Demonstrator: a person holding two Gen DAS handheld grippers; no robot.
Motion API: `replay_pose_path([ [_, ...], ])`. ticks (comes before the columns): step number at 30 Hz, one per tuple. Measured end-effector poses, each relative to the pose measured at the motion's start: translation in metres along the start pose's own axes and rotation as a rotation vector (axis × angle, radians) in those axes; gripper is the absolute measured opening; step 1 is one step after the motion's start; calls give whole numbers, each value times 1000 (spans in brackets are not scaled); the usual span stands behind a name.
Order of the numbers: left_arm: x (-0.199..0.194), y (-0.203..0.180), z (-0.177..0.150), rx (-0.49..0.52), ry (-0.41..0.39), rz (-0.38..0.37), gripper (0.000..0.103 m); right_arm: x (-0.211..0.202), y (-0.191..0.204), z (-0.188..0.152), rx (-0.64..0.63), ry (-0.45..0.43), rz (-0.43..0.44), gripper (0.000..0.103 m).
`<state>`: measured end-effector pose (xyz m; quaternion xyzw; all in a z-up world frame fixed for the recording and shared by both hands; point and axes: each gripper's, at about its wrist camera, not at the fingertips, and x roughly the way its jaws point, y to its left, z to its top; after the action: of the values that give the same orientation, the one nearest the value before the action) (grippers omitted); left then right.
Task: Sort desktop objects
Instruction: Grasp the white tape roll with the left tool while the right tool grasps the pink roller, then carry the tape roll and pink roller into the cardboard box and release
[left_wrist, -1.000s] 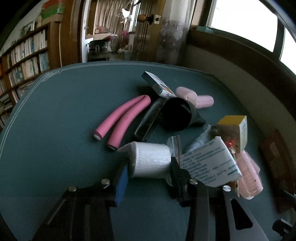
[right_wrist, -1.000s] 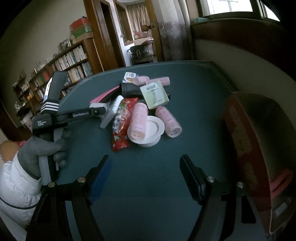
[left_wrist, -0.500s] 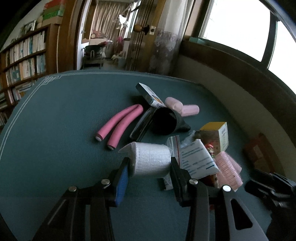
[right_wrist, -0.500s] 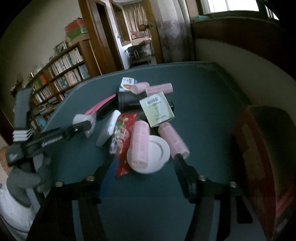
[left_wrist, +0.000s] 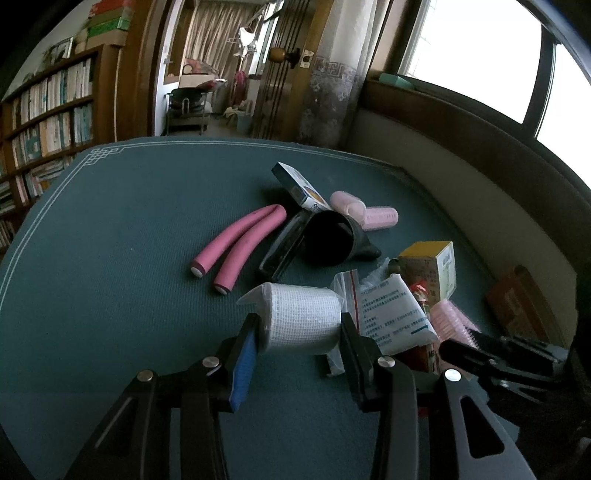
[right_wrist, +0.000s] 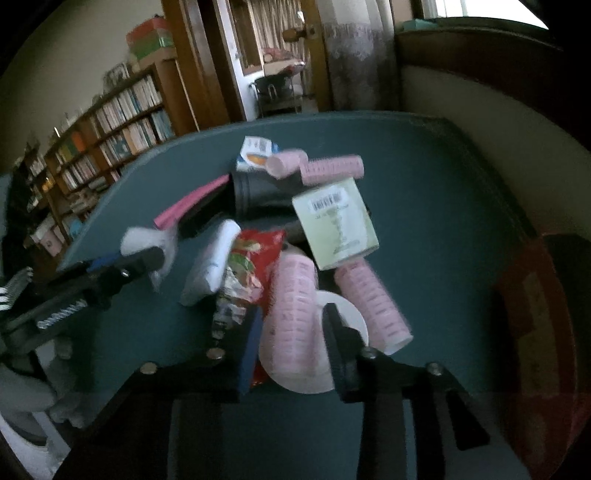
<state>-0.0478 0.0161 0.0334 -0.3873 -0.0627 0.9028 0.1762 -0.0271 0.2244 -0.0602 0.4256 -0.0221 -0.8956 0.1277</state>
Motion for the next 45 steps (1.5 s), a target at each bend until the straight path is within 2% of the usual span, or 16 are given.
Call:
replay_pose_path([
  [6, 3, 0, -2, -1, 12, 0, 44, -12, -2, -6, 5, -40, -1, 31],
  [23, -9, -20, -4, 47, -18, -5, 44, -80, -23, -30, 76, -141, -23, 31],
  [33, -26, -49, -7, 110, -52, 36, 44, -103, -43, -43, 117, -176, -26, 31],
  [45, -35, -105, -7, 192, -55, -15, 44, -143, -101, -59, 220, -254, -93, 31],
])
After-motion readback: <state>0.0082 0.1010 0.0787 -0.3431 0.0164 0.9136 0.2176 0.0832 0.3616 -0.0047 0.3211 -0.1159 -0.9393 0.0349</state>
